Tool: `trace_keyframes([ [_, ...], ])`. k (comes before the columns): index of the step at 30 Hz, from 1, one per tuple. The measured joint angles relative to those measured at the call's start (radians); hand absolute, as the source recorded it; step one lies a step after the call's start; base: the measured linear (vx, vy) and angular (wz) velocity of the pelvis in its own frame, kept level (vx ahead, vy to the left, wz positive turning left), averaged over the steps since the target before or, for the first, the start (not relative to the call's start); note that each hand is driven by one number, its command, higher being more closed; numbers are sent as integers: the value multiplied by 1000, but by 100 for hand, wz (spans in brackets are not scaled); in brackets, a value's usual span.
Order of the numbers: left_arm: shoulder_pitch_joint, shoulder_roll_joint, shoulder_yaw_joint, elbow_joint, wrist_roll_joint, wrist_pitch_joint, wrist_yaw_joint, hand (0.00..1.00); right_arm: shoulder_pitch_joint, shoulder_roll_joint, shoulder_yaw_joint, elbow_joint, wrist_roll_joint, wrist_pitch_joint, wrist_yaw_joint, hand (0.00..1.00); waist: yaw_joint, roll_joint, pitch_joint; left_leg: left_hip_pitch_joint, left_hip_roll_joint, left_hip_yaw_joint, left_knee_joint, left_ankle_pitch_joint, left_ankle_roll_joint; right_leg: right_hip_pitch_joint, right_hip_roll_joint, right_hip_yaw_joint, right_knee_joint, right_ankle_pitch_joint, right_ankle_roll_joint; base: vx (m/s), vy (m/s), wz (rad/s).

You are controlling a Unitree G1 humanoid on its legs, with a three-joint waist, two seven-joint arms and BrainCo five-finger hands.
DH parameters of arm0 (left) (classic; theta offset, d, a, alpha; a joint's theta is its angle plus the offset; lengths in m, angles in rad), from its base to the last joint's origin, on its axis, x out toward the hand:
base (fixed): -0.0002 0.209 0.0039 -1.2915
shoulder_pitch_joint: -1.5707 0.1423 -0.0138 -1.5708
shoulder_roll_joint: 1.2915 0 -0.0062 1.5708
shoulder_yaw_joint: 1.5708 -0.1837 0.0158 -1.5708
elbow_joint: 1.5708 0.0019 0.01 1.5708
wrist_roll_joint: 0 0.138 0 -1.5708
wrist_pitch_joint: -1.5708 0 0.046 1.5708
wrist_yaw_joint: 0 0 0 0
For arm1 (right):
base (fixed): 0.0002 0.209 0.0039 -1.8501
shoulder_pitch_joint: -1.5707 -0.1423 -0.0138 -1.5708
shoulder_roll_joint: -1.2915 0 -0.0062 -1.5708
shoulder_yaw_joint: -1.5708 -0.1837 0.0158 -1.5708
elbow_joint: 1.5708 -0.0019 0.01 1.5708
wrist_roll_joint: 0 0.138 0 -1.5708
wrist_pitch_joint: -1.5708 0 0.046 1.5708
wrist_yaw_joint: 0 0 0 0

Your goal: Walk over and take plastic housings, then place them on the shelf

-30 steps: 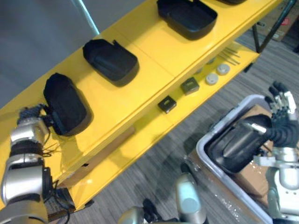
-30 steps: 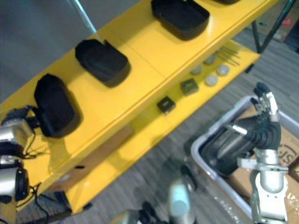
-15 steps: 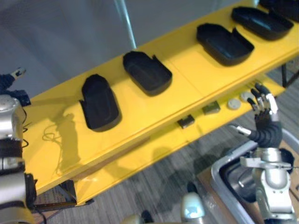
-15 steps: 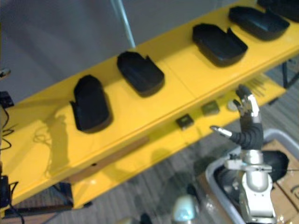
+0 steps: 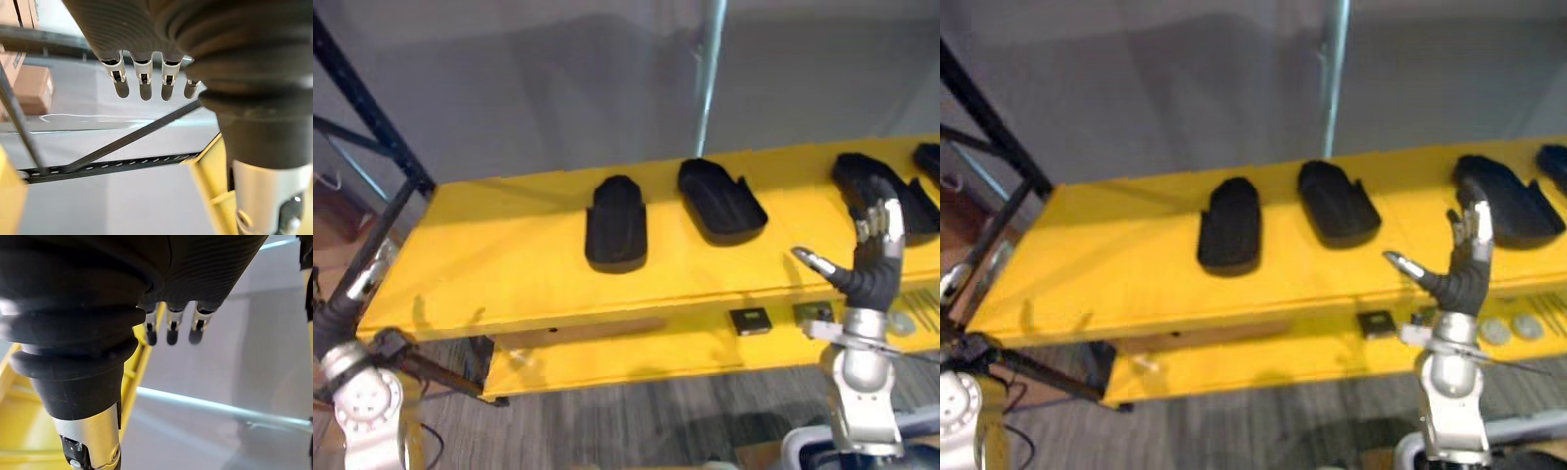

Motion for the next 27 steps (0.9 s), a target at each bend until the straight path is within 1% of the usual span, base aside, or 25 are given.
trace_keyframes([
  [1, 14, -30, -30, -16, 24, -29, -10, 0, 1, 23, 6, 0, 2, 0, -1, 0, -4, -2, -1, -12, 0, -10, 10, -1, 1, 1, -1, -9, -5, 5, 0, -31, 7, 18],
  [2, 20, -56, -59, -27, 25, -46, -15, 0, 7, 42, 16, 0, 3, 0, -1, 0, -4, -5, 0, -14, 0, -16, 13, -1, 1, 5, -1, -17, -6, 6, -1, -23, 2, 15],
  [4, 28, -78, -81, -27, 23, -69, -19, 0, 18, 56, 31, 0, 4, 0, -1, 0, -5, -8, 0, -12, 1, -17, 15, -1, 0, 11, 0, -18, -8, 6, -1, -7, -2, 4],
  [5, 35, -102, -90, -27, 24, -92, -18, 0, 33, 72, 44, 0, 4, 0, -3, 0, -4, -12, -2, -12, 2, -18, 17, -3, 0, 13, 2, -19, -11, 6, -1, 0, 0, 0],
  [6, 55, -140, -152, -61, 70, -193, -19, 0, 105, 147, 65, 0, 21, -32, -39, 0, -3, -35, 6, -15, 10, -12, 26, -16, 0, 14, 8, -16, -19, 7, -3, 0, 0, 0],
  [11, 55, -140, -153, -61, 70, -193, -19, 0, 114, 147, 56, 0, 22, -33, -39, 0, -7, -40, 13, -16, 11, -11, 34, -16, -1, 12, 8, -14, -17, 7, -3, 0, 0, 0],
  [13, 55, -140, -155, -62, 70, -193, -19, 0, 131, 147, 36, -2, 26, -33, -36, 0, -6, -41, 15, -43, 12, -13, 61, -24, -1, -6, 8, -11, -7, 7, -3, -18, 9, -1],
  [15, 52, -139, -162, -68, 78, -192, -20, 0, 155, 148, -11, -3, 72, -33, -26, 0, -8, -46, 51, -72, 14, -8, 95, -36, 2, -29, 8, 4, 1, 16, -4, -82, 36, -11],
  [16, 52, -139, -164, -69, 82, -192, -21, 0, 160, 148, -20, -3, 85, -33, -20, 0, -8, -47, 58, -79, 16, -2, 101, -40, 4, -37, 8, 10, 1, 19, -3, -103, 44, -24],
  [17, 44, -136, -176, -72, 91, -192, -32, 0, 170, 148, -40, -4, 116, -33, -8, 0, -9, -49, 76, -100, 18, 10, 126, -50, 10, -52, 8, 21, -2, 28, -1, -108, 48, -22],
  [18, 29, -130, -205, -76, 91, -191, -59, 0, 180, 148, -54, -4, 140, -32, 6, 0, -18, -49, 93, -121, 21, 12, 151, -61, 14, -63, 7, 28, -4, 36, 3, -90, 51, -19],
  [19, 21, -124, -226, -80, 94, -187, -72, 0, 183, 148, -56, -4, 140, -32, 8, 0, -23, -50, 102, -133, 23, 15, 166, -67, 17, -69, 6, 32, -4, 40, 4, -87, 73, -12],
  [20, 3, -107, -271, -90, 102, -168, -104, 0, 185, 148, -52, -4, 140, -28, 15, 0, -31, -50, 116, -158, 27, 17, 200, -79, 20, -80, 7, 37, -7, 51, 4, -74, 89, -10],
  [21, -31, -85, -321, -91, 103, -139, -135, 0, 186, 147, -53, -4, 141, -25, 29, 0, -33, -52, 134, -177, 29, 17, 226, -90, 24, -87, 8, 39, -7, 57, 7, -91, 105, -9],
  [22, -52, -69, -357, -91, 100, -112, -168, 0, 184, 146, -52, -4, 141, -16, 35, 0, -33, -56, 138, -192, 31, 17, 241, -94, 25, -96, 8, 39, -8, 62, 9, -61, 75, 0],
  [23, -71, -60, -383, -88, 97, -88, -199, 100, 181, 146, -51, -4, 143, -1, 38, 0, -33, -61, 143, -200, 31, 14, 250, -97, 25, -96, 8, 39, -10, 63, 10, -38, 61, 3],
  [24, -84, -53, -408, -86, 96, -64, -229, 100, 175, 143, -48, -4, 144, 12, 40, 0, -31, -68, 147, -203, 33, 13, 257, -101, 26, -96, 9, 38, -9, 63, 10, -6, 39, 5],
  [27, -88, -41, -443, -73, 67, -39, -289, 100, 155, 134, -42, -4, 160, 18, 38, 0, -29, -68, 152, -207, 34, 14, 264, -108, 26, -96, 9, 38, -9, 63, 10, 23, 37, 1],
])
